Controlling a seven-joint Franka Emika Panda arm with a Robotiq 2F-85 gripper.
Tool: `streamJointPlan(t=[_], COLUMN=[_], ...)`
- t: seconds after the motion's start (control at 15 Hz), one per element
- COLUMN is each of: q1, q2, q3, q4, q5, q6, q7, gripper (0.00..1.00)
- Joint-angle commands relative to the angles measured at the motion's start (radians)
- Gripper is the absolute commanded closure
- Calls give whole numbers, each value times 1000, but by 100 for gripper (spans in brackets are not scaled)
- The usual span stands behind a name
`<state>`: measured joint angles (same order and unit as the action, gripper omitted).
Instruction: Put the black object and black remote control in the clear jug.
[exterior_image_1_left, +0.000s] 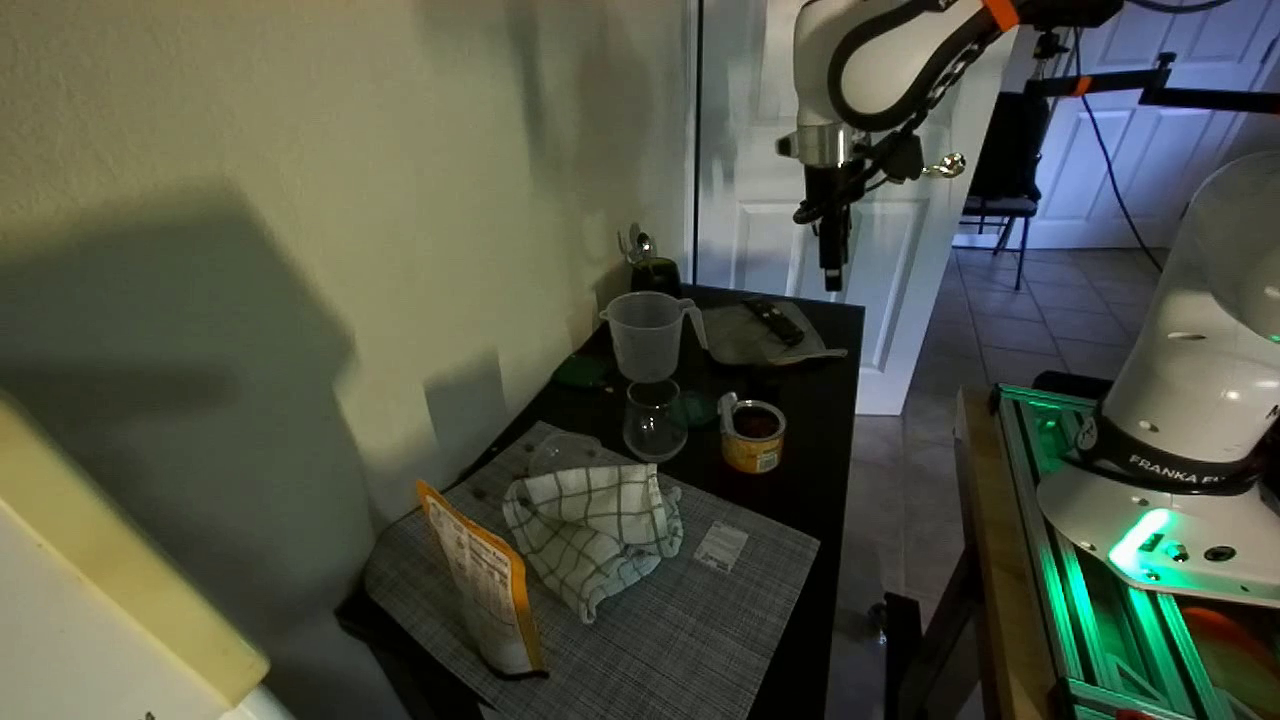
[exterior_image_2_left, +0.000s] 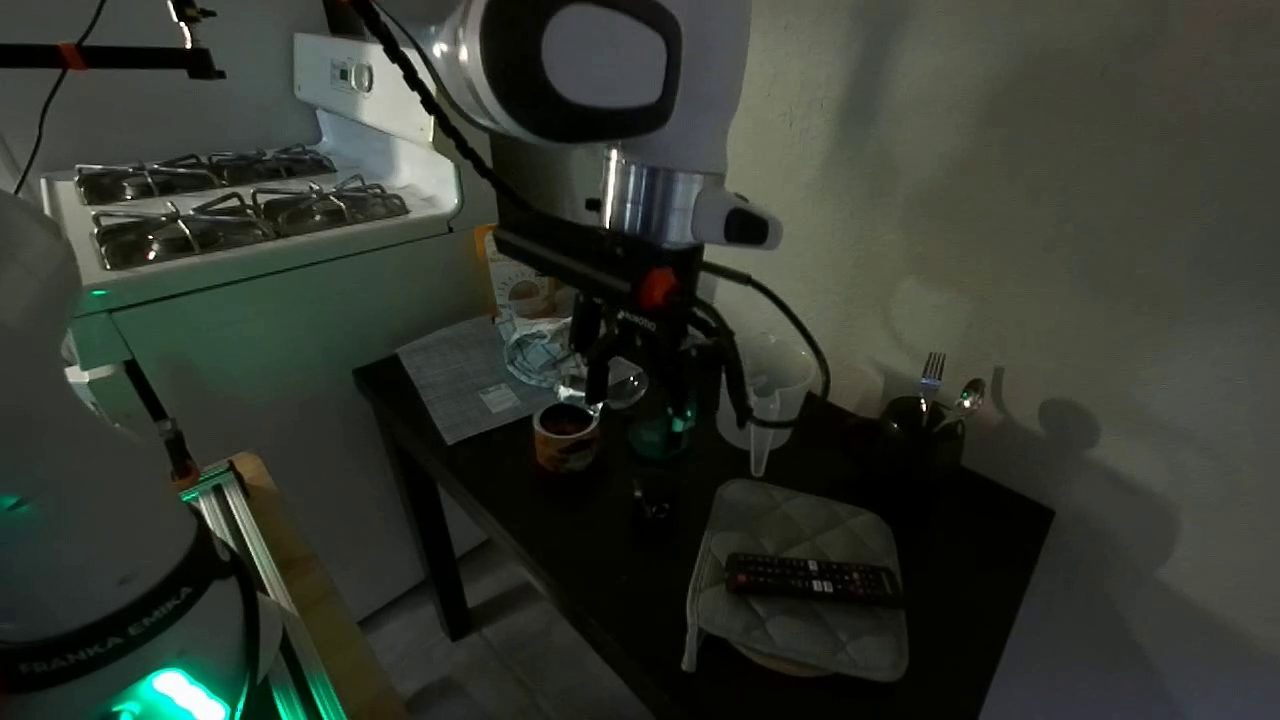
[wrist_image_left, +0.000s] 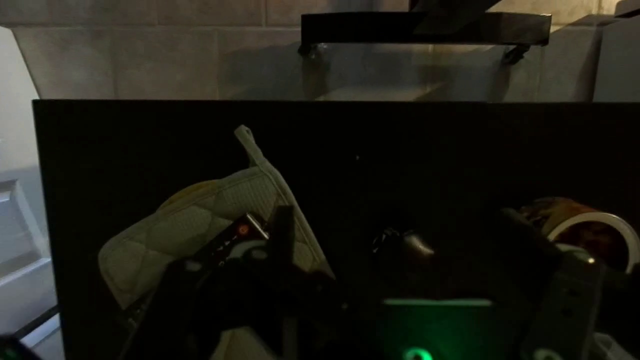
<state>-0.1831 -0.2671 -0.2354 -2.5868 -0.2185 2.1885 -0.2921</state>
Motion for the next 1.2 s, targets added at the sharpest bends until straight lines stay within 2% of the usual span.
streamJointPlan(t=[0.0, 0.27, 0.67, 0.93, 1.13], q1=[-6, -8, 35, 48, 34], q2=[24, 68, 183, 288, 368], q3=[-1, -6, -16, 12, 48], q4=[-9, -12, -45, -32, -14], q5=[12, 23, 206, 322, 320], q6=[21, 43, 332, 437, 502], q7=[-2, -4, -174, -264, -271], gripper=[0, 0, 0, 0, 0])
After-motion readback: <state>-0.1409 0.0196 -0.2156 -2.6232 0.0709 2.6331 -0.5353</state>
